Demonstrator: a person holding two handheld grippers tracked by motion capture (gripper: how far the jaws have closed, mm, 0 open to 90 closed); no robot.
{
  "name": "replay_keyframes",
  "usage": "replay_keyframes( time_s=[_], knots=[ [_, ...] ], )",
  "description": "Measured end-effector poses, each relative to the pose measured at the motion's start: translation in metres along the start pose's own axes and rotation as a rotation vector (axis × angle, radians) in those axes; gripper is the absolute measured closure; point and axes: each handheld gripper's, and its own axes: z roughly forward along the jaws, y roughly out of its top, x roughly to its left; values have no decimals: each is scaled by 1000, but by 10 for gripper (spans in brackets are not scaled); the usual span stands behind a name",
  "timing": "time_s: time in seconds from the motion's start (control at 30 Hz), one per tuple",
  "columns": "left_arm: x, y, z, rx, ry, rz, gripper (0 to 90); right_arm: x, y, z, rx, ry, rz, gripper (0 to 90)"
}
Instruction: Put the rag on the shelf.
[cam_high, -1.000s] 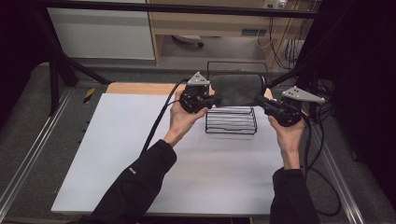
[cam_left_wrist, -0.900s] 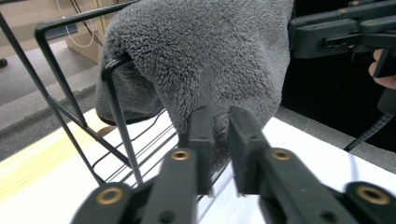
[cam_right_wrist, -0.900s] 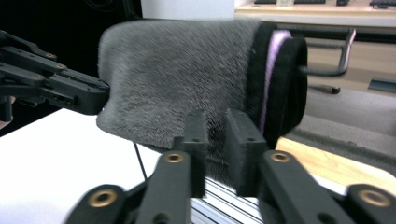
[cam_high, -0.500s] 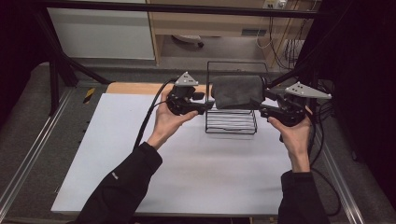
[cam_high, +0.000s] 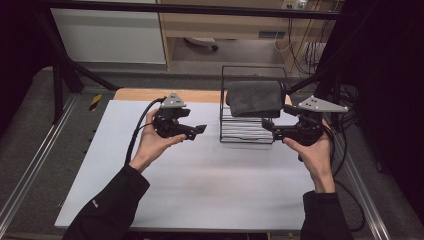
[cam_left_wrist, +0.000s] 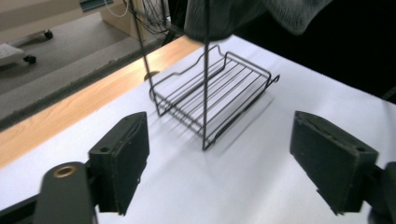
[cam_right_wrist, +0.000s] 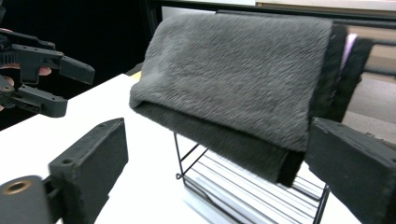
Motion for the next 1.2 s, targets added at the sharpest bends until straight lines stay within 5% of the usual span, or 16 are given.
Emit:
replay_keyframes(
  time_s=[0.6,1.2],
  knots=[
    [16,-85,-44,30,100,-51,85,24,-43,9,65,60,-6,8],
    [22,-158,-57,41,94,-96,93,23,-116,25,146,156,49,8]
  ],
)
